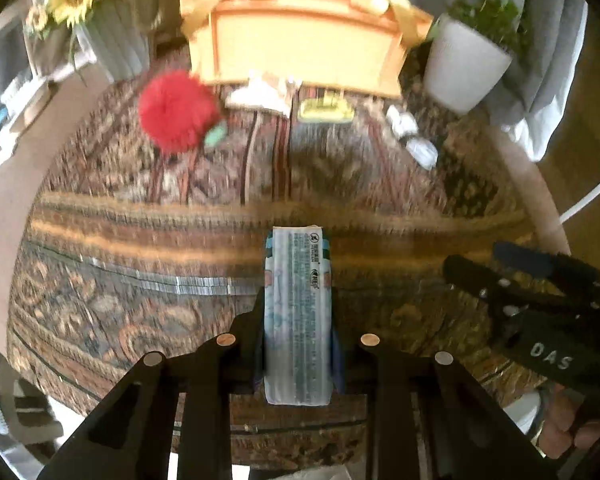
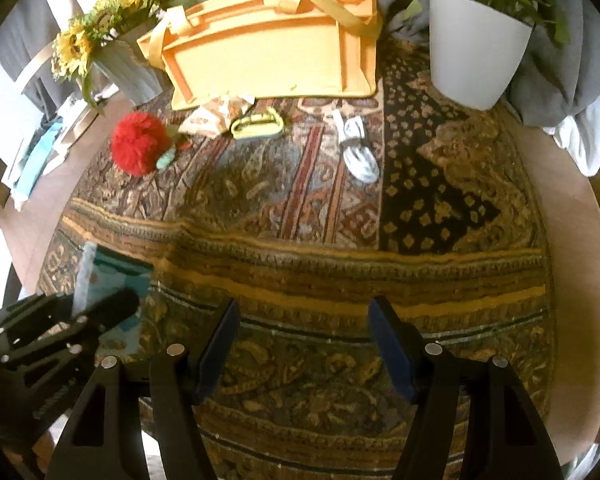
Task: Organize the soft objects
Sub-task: 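Close the left gripper on the blue tissue pack and lift it, then carry the tissue pack toward the crate with left while right grasps the white USB cable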
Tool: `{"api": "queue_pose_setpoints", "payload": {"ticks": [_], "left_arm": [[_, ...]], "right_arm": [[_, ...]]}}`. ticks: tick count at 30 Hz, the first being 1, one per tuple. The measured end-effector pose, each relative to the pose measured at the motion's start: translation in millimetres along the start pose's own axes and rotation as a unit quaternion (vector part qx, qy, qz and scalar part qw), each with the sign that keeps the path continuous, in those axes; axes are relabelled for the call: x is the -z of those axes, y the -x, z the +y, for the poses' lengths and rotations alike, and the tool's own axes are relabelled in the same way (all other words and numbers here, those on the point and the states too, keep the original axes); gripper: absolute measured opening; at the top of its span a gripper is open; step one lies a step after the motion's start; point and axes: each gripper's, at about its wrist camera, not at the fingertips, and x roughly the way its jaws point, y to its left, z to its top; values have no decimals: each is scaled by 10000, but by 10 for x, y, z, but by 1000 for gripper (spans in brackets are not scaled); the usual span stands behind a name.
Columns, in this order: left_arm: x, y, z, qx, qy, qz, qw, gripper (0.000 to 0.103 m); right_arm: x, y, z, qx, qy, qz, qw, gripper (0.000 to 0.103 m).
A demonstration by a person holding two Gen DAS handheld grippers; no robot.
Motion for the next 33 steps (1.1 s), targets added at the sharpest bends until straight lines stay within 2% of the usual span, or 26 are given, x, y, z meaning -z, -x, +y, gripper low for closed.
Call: {"api": "queue_pose_setpoints", "payload": {"ticks": [10, 21, 24, 33], "left_arm": [[-464, 64, -104, 213, -246, -544, 9980, 26], [-980, 0, -160, 246, -430, -959, 9942, 26], [-1078, -111, -173, 288, -415, -932, 9944, 26], [-1227, -511, -276, 396, -434, -613, 9964, 26]], "right_arm": [[-444, 57, -105, -1, -36, -516, 9987, 67], [-941, -76, -199, 190, 191, -968, 9949, 66], [-1034, -201, -246, 227, 216, -931, 9952, 65], [-1151, -676, -463, 278, 144, -447, 9985, 55]]}}
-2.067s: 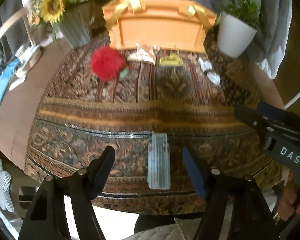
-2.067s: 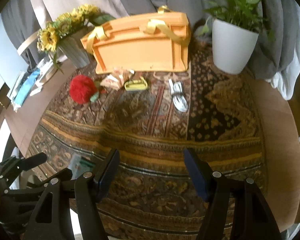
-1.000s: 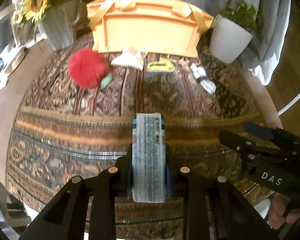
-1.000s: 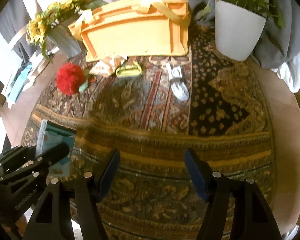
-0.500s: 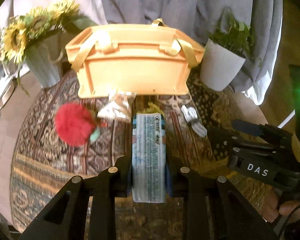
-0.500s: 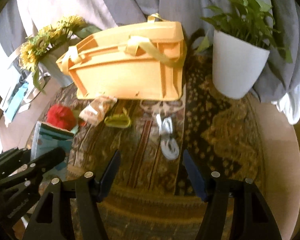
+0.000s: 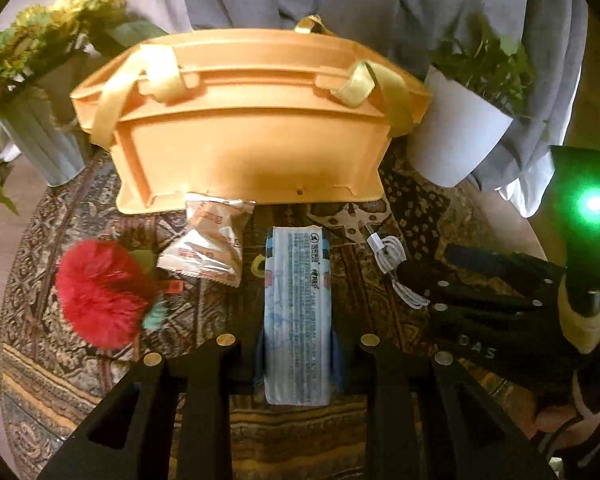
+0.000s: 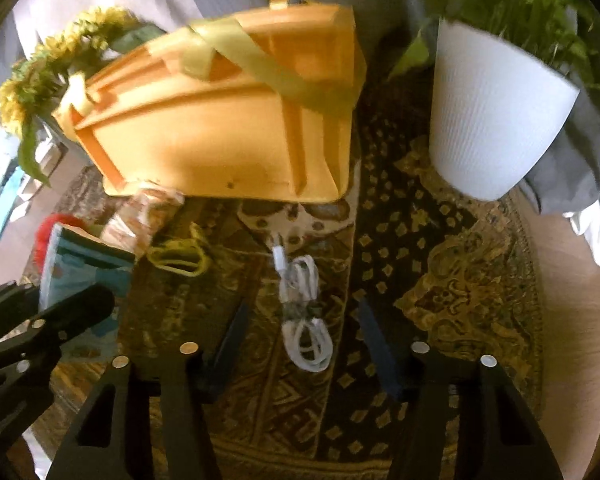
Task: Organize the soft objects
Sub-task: 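Carry the tissue pack toward the crate with left while right grasps the white USB cable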
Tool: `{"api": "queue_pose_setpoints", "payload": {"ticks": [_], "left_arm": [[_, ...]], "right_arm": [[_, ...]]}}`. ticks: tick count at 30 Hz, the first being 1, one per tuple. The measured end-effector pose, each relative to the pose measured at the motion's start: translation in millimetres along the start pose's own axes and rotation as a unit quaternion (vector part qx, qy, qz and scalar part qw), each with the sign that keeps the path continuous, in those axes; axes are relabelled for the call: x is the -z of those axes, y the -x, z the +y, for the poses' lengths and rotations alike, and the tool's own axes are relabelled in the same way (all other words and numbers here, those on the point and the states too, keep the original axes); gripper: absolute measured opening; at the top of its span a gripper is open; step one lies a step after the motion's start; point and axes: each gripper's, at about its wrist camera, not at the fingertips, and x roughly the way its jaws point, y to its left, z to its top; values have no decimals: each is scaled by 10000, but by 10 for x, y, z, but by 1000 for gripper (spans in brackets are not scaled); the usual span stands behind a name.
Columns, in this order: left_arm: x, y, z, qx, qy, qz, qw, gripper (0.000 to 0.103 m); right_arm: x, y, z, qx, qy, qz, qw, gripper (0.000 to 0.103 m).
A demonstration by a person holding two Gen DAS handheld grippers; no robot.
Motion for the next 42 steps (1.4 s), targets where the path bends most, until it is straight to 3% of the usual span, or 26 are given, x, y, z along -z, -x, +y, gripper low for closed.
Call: {"api": "queue_pose_setpoints", "payload": {"ticks": [13, 15, 18, 23, 31, 42], "left_arm": [[-47, -309, 20, 30, -5, 348, 9994, 26], [-39, -327, 36, 3, -6, 372, 9993, 26], [-31, -354, 59, -17, 1, 401, 9992, 26], [-18, -344, 45, -42, -9, 375, 9993, 26], [-66, -180, 102, -56, 113, 154, 9998, 26], [-330, 269, 196, -95, 58, -499, 9987, 26]], "right_arm": [[-3, -351, -55, 7, 62, 393, 9992, 46], [-7, -356, -33, 97, 120, 347, 9993, 44], [-21, -360, -49, 114, 95, 278, 9995, 32], [-29, -314, -86, 91, 40, 228, 9997, 31], [-64, 113, -8, 3, -42, -216, 9998, 31], [-358, 748, 236, -215, 145, -1058, 9941, 31]]}}
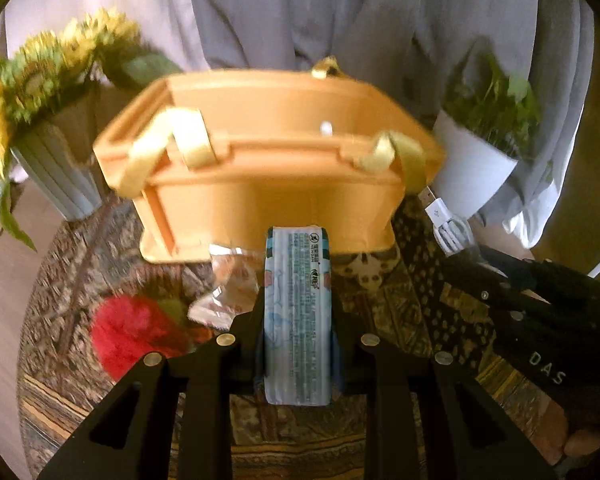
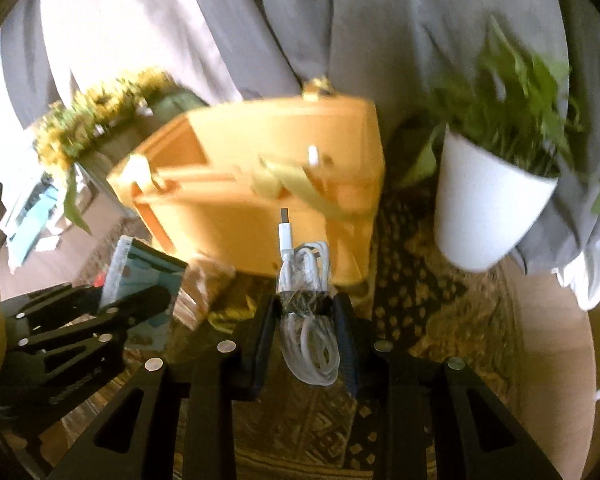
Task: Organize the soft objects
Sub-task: 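Carry the tissue pack toward the crate with left while right grasps the white USB cable, then open the left gripper over the crate while the right gripper releases the cable inside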
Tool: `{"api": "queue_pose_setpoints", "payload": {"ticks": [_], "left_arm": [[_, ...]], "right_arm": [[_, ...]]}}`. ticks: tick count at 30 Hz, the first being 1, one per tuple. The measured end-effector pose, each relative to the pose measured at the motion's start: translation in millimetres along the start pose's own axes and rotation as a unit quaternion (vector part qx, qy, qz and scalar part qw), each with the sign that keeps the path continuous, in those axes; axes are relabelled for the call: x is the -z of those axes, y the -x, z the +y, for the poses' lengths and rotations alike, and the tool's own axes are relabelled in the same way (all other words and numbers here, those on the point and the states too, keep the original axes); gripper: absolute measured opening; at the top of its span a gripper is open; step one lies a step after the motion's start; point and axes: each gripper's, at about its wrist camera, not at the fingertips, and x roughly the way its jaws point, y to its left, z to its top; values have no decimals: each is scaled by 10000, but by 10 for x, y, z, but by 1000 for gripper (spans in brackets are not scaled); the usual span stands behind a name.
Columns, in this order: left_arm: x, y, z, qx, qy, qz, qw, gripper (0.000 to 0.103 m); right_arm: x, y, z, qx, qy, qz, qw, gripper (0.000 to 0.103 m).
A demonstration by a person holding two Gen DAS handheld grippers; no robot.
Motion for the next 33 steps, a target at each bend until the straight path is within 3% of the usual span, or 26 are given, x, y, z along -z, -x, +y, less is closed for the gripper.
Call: {"api": "queue_pose_setpoints", "payload": {"ticks": [9, 20, 25, 33], "left_arm": [[-470, 300, 173, -183, -46, -591, 9981, 26], [-1101, 321, 327, -401, -230, -870, 9951, 26], [-1361, 207, 378, -421, -302, -825, 9952, 26], [-1638, -194, 454, -325, -362, -334, 9983, 26]], "right_arm": [[-525, 123, 239, -257, 122, -572, 9980, 31], [-1097, -87, 370, -396, 170, -713, 9965, 31], [-1297, -281, 360, -424, 175, -580, 9973, 31], [-1440, -782, 254, -610, -92, 49, 9981, 31]]}}
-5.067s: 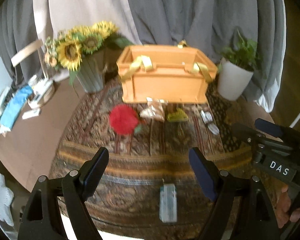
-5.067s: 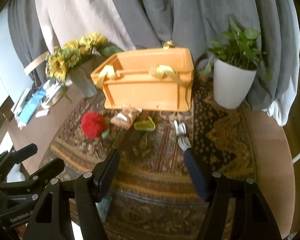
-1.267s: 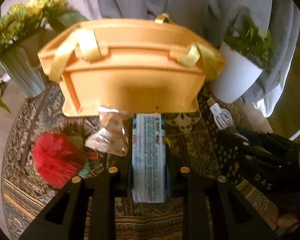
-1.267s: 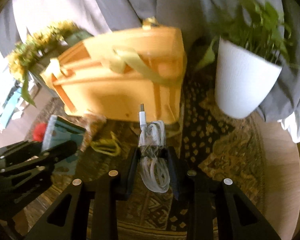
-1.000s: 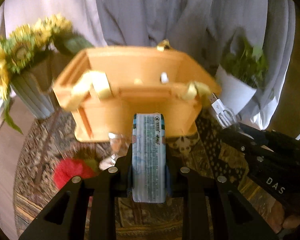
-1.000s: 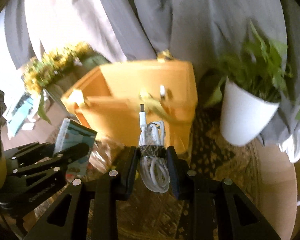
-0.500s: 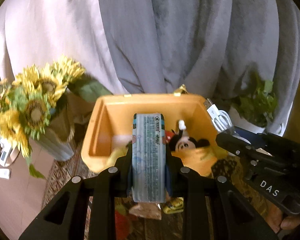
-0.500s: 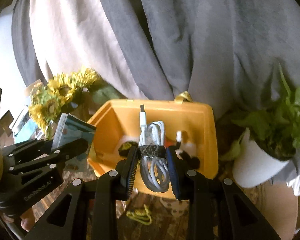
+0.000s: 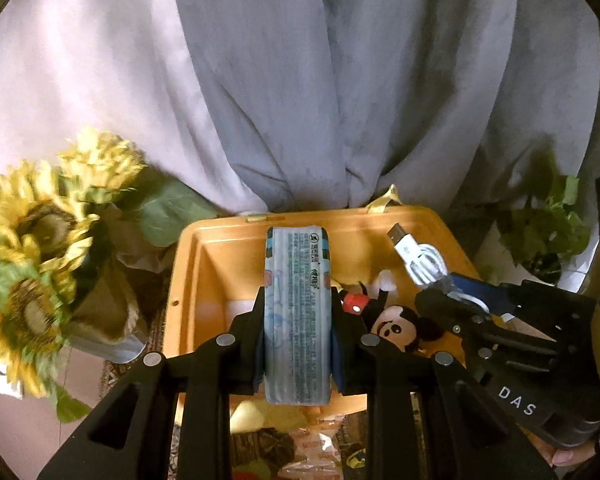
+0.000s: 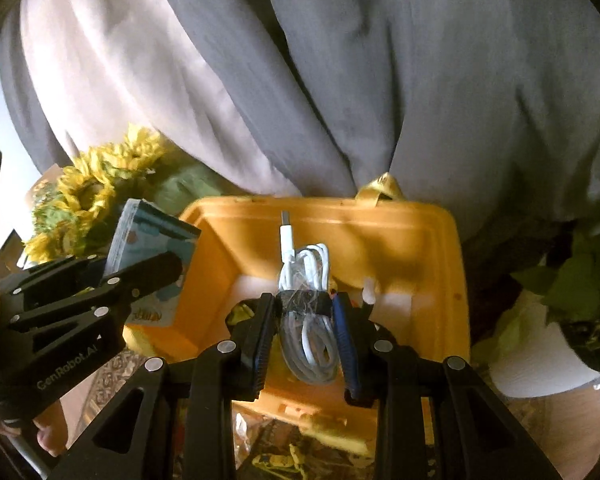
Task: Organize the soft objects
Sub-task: 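Open the left gripper over the crate while the right gripper releases the cable inside, then move both tools down to the items on the rug beside the crate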
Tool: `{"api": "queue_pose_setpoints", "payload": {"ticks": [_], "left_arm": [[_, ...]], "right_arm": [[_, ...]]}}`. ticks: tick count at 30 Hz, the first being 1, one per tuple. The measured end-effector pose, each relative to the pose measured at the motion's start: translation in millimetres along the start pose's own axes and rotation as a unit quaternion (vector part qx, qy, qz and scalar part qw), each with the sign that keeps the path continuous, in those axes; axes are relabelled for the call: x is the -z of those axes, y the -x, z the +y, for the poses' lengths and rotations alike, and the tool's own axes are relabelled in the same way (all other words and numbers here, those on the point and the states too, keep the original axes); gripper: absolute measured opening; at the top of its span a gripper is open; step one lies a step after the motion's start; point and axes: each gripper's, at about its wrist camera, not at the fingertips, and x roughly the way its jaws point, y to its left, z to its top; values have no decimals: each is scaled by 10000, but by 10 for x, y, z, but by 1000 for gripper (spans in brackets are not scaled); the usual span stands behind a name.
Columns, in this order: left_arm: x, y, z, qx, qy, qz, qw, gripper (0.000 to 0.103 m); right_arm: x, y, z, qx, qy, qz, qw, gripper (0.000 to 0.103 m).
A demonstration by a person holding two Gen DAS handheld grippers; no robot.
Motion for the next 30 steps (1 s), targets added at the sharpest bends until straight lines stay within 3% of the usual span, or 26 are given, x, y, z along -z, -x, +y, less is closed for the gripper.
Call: {"api": "queue_pose_setpoints", "payload": {"ticks": [5, 6, 8, 14, 21, 30], "left_arm": [[-42, -334, 45, 43, -25, 455, 9990, 30], [-33, -371, 51, 26, -24, 523, 9986, 33], [-17, -402, 80, -24, 20, 565, 9984, 50], [69, -226, 84, -384, -91, 348, 9986, 66], [186, 171, 119, -658, -55, -3, 9978, 73], [481, 657, 97, -886, 56, -421, 9952, 79]], "right_arm": [[-26, -239, -75, 33, -156, 298, 9994, 36], [-31, -278, -84, 94, -168, 392, 9990, 43], [-30, -308, -109, 217, -231, 450, 9985, 45], [8, -145, -93, 424, -154, 217, 9987, 45], [58, 196, 110, 364, -38, -189, 9992, 45], [302, 515, 341, 202, 139, -421, 9988, 55]]}}
